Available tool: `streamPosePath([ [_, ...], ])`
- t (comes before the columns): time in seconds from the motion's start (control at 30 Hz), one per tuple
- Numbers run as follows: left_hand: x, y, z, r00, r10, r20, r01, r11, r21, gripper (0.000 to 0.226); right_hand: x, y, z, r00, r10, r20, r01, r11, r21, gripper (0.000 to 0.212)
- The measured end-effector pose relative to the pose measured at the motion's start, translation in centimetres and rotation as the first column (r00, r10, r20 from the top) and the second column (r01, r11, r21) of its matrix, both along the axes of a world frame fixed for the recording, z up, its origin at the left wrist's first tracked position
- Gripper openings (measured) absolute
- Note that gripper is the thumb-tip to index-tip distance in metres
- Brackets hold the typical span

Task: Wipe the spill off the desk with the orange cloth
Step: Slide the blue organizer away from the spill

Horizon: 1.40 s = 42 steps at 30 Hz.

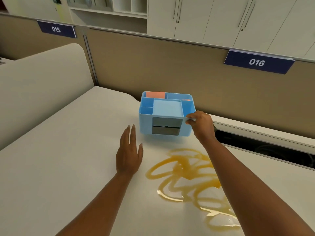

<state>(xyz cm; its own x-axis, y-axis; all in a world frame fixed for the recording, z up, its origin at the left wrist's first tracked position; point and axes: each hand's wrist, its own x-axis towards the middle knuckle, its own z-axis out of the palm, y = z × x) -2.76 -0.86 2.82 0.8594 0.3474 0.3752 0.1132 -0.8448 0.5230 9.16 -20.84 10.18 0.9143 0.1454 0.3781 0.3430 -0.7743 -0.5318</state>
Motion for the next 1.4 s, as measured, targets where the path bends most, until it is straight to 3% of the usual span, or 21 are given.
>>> streamPosePath([
  [0.13, -0.5, 0.8, 2.6, 0.987, -0.028, 0.16, 0.001, 0.986, 0.168, 0.074, -1.4, 3.0, 0.2, 0.99, 0.136, -0.022, -0.136, 0.991, 0.001, 0.021],
  [0.33, -3.4, 4.7, 4.1, 0.989, 0.086, 0.12, -0.125, 0.92, 0.371, 0.061, -3.9, 6.9, -0.3, 0.949, 0.306, -0.072, -0.307, 0.952, -0.002, 0.018],
  [0.57, -6.6, 6.6, 3.8, 0.989, 0.068, 0.13, -0.108, 0.939, 0.328, 0.056, -6.3, 9.6, -1.4, 0.918, 0.364, -0.16, -0.34, 0.927, 0.159, 0.017],
  [0.77, -7.3, 7.2, 3.6, 0.997, 0.056, 0.053, -0.067, 0.966, 0.251, 0.05, -6.8, 11.0, -1.9, 0.911, 0.364, -0.194, -0.344, 0.93, 0.13, 0.02],
  [1.07, -7.5, 7.2, 2.8, 0.999, 0.009, -0.036, 0.0, 0.967, 0.254, 0.04, -7.1, 11.2, -2.9, 0.911, 0.339, -0.236, -0.342, 0.939, 0.03, 0.021],
  [1.23, -7.3, 7.4, 2.6, 0.991, 0.0, -0.137, 0.032, 0.971, 0.236, 0.037, -7.4, 10.9, -2.9, 0.887, 0.381, -0.259, -0.421, 0.9, -0.118, 0.027],
  [1.4, -7.9, 6.7, 1.9, 0.991, 0.087, -0.101, -0.041, 0.92, 0.39, 0.052, -9.1, 7.9, -2.7, 0.917, 0.347, -0.198, -0.372, 0.922, -0.106, 0.047],
])
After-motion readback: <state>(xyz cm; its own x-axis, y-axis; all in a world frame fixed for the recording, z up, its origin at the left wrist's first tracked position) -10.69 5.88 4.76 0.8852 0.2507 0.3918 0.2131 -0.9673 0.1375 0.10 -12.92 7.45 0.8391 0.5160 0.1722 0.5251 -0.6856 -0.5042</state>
